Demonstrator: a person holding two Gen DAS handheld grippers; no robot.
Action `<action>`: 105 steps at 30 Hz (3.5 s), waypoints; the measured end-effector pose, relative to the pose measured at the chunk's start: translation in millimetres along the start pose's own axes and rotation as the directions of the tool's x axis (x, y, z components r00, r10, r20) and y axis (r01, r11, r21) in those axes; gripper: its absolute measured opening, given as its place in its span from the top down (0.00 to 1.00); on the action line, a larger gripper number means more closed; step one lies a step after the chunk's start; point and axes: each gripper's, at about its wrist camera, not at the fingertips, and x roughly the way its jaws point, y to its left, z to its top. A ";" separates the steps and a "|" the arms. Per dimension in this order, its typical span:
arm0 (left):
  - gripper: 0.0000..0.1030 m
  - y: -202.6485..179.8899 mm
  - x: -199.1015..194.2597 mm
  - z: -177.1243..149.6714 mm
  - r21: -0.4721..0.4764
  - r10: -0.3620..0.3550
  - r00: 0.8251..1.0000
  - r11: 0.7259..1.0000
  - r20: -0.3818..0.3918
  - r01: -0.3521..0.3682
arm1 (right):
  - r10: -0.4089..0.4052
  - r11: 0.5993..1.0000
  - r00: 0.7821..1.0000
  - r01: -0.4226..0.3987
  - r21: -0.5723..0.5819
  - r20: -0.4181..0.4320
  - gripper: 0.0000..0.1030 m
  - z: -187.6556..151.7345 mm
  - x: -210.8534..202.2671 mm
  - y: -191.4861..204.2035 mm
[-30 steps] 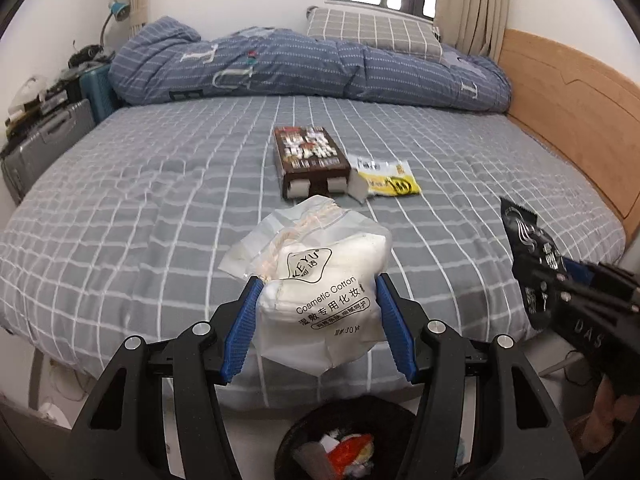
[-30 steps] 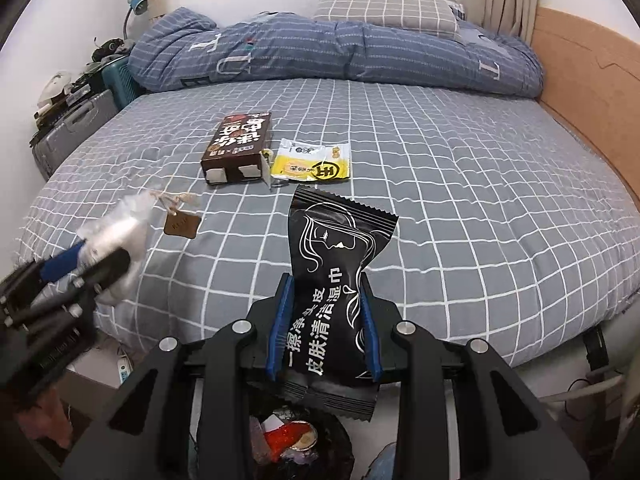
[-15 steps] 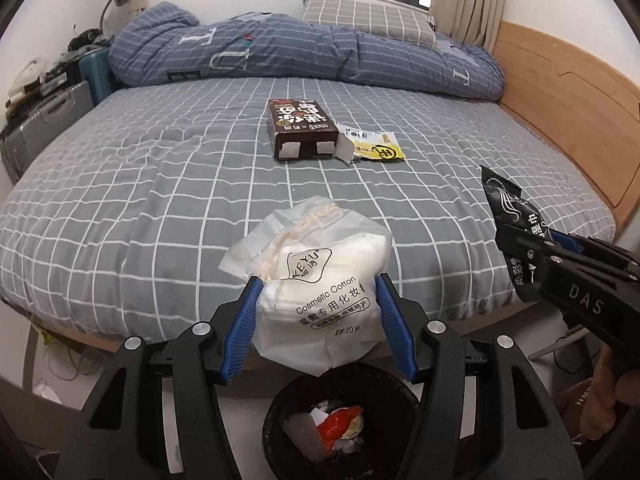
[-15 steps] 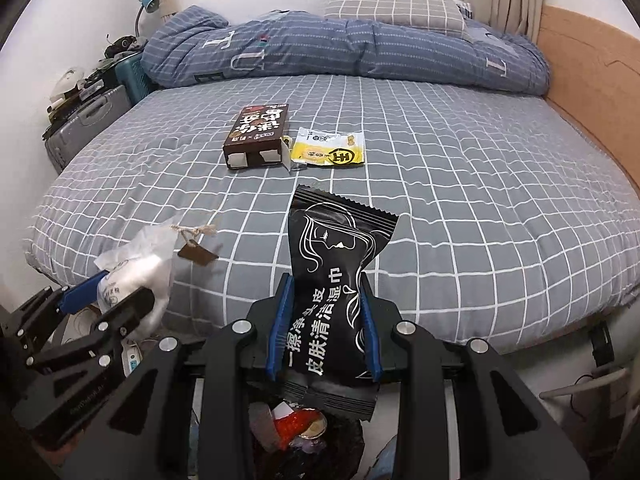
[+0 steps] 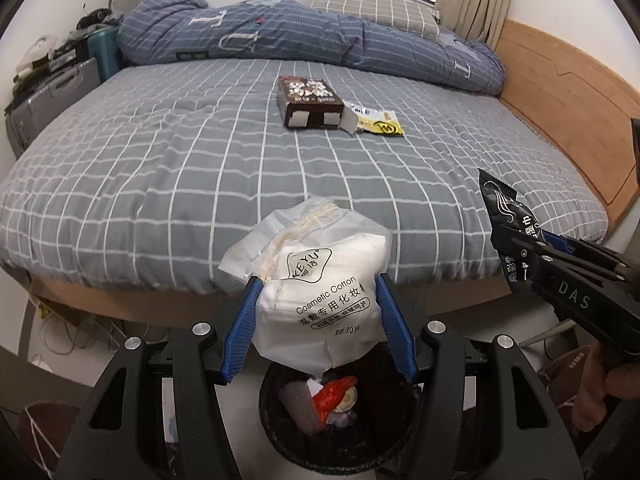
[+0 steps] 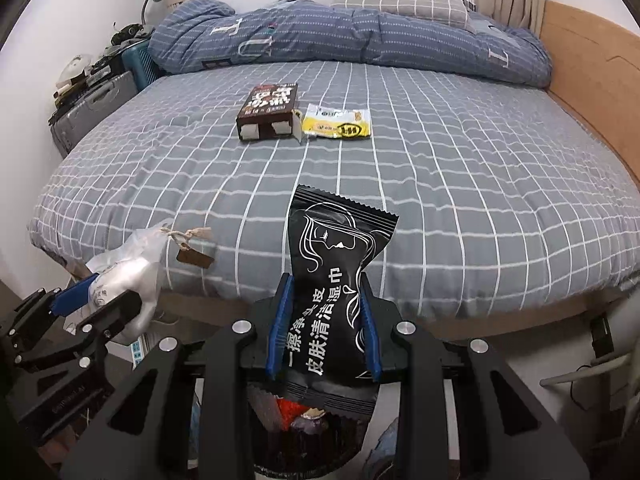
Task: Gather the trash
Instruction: 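Carry the cotton-pad bag and black packet with both grippers over the bin, then open the right gripper to drop the black packet while the left releases the cotton-pad bag, then raise both grippers back toward the snack box and yellow packet on the bed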
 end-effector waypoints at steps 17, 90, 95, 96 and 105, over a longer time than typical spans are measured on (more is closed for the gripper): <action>0.45 21.6 36.7 -53.0 -0.012 0.008 0.985 1.000 -0.171 -0.010 | 0.024 0.999 0.977 -0.033 -0.039 -0.214 0.71 -67.7 56.4 19.4; 0.06 -32.5 81.6 -46.9 0.134 0.074 0.981 0.990 -0.177 -0.050 | -0.137 0.990 0.984 0.140 0.017 -0.117 0.08 -44.0 62.6 -51.5; 0.06 -20.7 73.0 -28.9 0.102 0.078 0.987 0.993 -0.144 -0.064 | -0.129 0.992 0.990 0.129 -0.011 -0.049 0.08 -27.3 48.4 -38.1; 0.06 -19.6 70.4 -25.7 0.096 0.078 0.988 0.993 -0.132 -0.065 | -0.128 0.992 0.991 0.127 -0.011 -0.040 0.08 -24.8 46.3 -36.5; 0.06 0.1 65.3 7.0 0.045 0.085 0.994 0.996 -0.075 -0.082 | -0.126 0.992 0.992 0.127 -0.015 0.031 0.08 3.5 39.5 -23.3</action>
